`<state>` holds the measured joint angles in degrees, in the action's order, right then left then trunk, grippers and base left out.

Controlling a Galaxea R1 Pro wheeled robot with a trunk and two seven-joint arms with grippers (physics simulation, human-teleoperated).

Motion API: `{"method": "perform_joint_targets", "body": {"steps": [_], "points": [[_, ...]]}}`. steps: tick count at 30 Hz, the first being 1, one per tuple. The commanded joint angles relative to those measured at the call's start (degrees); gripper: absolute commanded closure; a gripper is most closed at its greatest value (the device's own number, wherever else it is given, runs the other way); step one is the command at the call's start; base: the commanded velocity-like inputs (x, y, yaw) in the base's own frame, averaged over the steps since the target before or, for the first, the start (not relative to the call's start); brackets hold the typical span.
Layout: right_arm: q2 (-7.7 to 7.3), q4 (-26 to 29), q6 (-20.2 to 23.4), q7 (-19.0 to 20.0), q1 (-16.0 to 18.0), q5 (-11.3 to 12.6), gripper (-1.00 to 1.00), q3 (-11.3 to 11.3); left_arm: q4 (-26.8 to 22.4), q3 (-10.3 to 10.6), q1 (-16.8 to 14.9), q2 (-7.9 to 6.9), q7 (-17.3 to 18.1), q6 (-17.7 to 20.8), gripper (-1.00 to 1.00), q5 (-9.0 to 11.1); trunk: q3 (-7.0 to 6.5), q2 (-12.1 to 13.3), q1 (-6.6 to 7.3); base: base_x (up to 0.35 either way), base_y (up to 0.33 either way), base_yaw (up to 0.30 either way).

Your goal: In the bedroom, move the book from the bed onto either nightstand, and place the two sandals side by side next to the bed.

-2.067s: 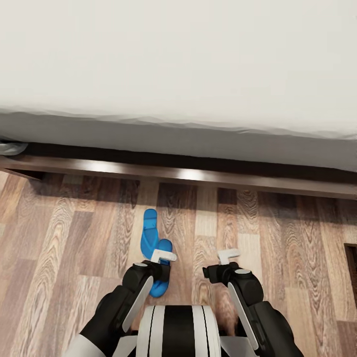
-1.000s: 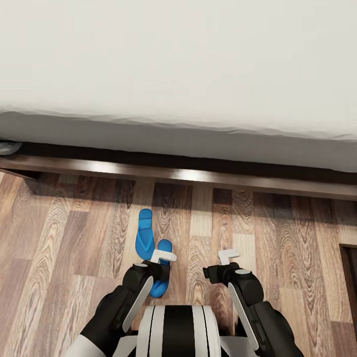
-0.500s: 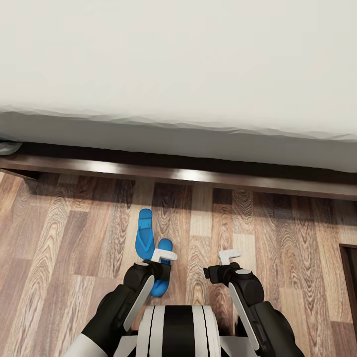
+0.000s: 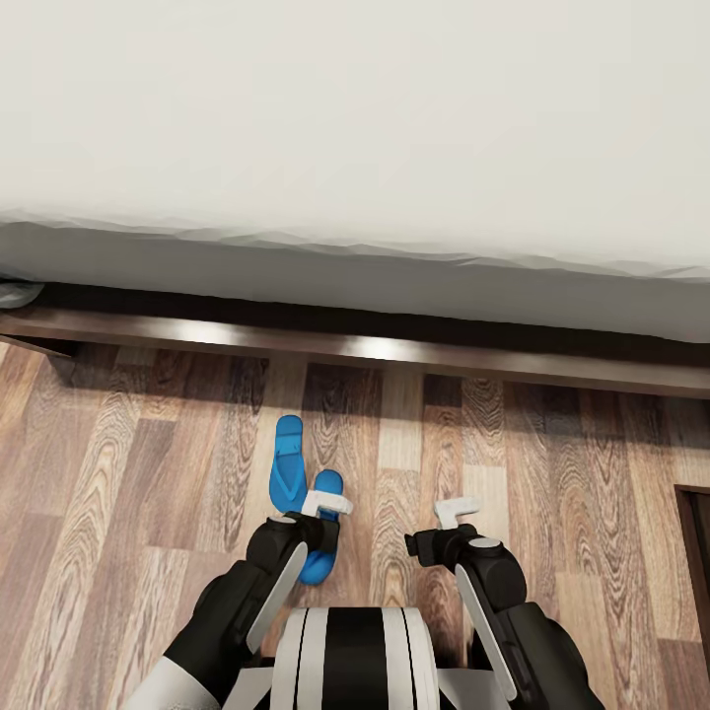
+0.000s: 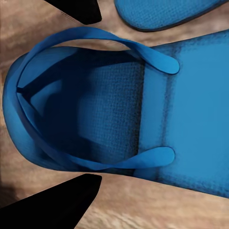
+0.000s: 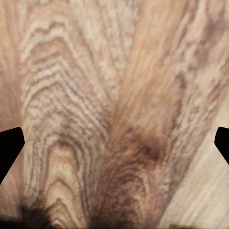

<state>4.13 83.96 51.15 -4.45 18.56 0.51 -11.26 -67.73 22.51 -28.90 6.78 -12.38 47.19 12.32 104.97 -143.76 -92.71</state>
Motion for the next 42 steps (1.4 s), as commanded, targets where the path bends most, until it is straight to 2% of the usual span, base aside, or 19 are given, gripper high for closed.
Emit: {"method": "perform_joint_targets", "body": {"steps": [1, 3, 24, 28, 42], "points": [[-0.34, -0.3, 0.1, 0.0, -0.3, 0.2, -1.00, 0.1, -0.4, 0.3, 0.3, -0.35, -0.4, -0.2, 1.00, 0.5, 0.03, 0.0, 0.01, 0.000, 0.000, 0.000], [-0.70, -0.7, 0.1, 0.1, -0.6, 0.2, -1.00, 0.2, -0.6, 0.2, 0.8, -0.72, -0.4, -0.1, 1.00, 0.5, 0.03, 0.0, 0.01, 0.000, 0.000, 0.000], [-0.71, -0.7, 0.1, 0.1, -0.6, 0.2, -1.00, 0.2, -0.6, 0.2, 0.8, -0.72, -0.4, 0.0, 1.00, 0.5, 0.03, 0.0, 0.01, 0.000, 0.000, 0.000], [-0.58, -0.5, -0.2, -0.3, -0.7, 0.1, -1.00, 0.1, -0.6, 0.0, 0.8, -1.30, -0.7, 0.5, 1.00, 0.4, 0.03, 0.0, 0.01, 0.000, 0.000, 0.000], [-0.52, -0.5, -0.3, -0.5, -0.7, 0.1, -1.00, 0.1, -0.9, 0.0, 0.8, -1.59, -1.1, 0.6, 1.00, 0.2, 0.03, 0.0, 0.01, 0.000, 0.000, 0.000]]}}
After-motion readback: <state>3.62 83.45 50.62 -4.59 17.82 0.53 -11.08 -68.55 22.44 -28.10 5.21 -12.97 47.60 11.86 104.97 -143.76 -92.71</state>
